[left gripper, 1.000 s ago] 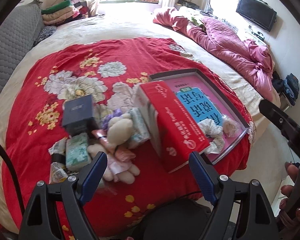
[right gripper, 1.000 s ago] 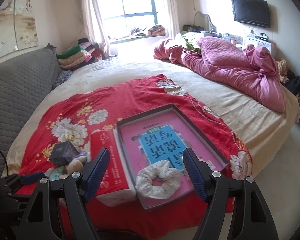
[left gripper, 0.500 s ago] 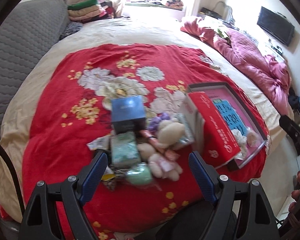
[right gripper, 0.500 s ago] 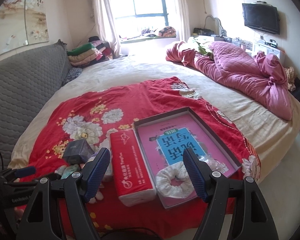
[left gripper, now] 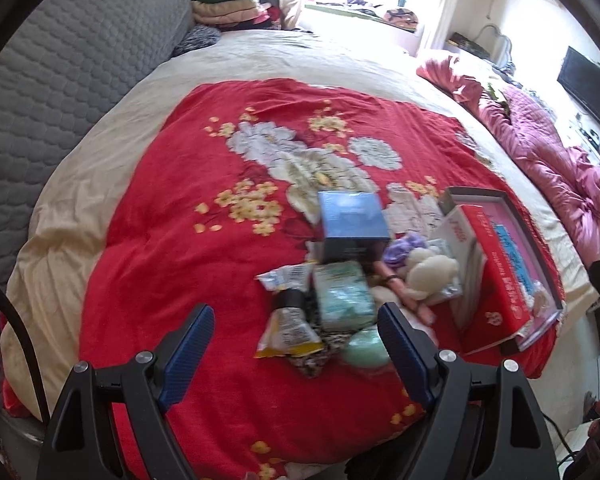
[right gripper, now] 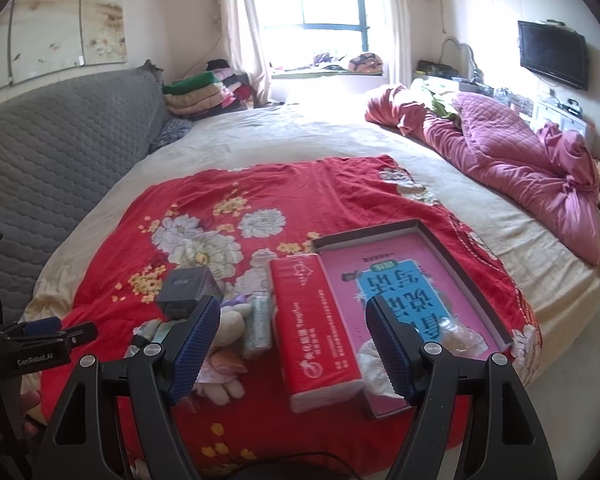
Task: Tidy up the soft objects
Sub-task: 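Move both open grippers back over the pile of soft items, then grasp the wrapped snack packet with the left gripper while the right gripper grasps the white plush bear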
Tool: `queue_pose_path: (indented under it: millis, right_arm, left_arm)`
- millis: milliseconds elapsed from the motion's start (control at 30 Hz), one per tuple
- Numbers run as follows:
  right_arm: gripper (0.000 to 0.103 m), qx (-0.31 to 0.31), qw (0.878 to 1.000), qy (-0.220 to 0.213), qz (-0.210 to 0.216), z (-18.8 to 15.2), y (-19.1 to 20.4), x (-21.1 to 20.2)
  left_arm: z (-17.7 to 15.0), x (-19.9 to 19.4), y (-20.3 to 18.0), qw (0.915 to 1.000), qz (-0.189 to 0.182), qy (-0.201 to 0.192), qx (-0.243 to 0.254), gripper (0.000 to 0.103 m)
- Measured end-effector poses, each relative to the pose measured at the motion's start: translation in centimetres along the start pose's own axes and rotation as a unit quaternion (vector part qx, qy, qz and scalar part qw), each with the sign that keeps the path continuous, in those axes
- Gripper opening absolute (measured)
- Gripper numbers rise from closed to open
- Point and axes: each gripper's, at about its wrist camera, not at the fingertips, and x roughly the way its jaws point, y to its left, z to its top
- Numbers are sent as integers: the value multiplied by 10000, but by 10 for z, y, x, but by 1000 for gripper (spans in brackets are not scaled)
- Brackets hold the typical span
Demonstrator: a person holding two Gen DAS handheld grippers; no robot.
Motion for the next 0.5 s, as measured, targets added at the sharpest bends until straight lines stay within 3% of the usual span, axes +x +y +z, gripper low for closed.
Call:
queue_pose_path:
  millis: [300,500]
  right_arm:
    - [77,-134,9998,156,62,-5,17,18]
    - [77,-294,9991,241,166,-9,35,29]
  left_arm:
    - [-7,15,42,9992,200,162,-296,83]
    - [-14,31,45,9988,223,300,-322,83]
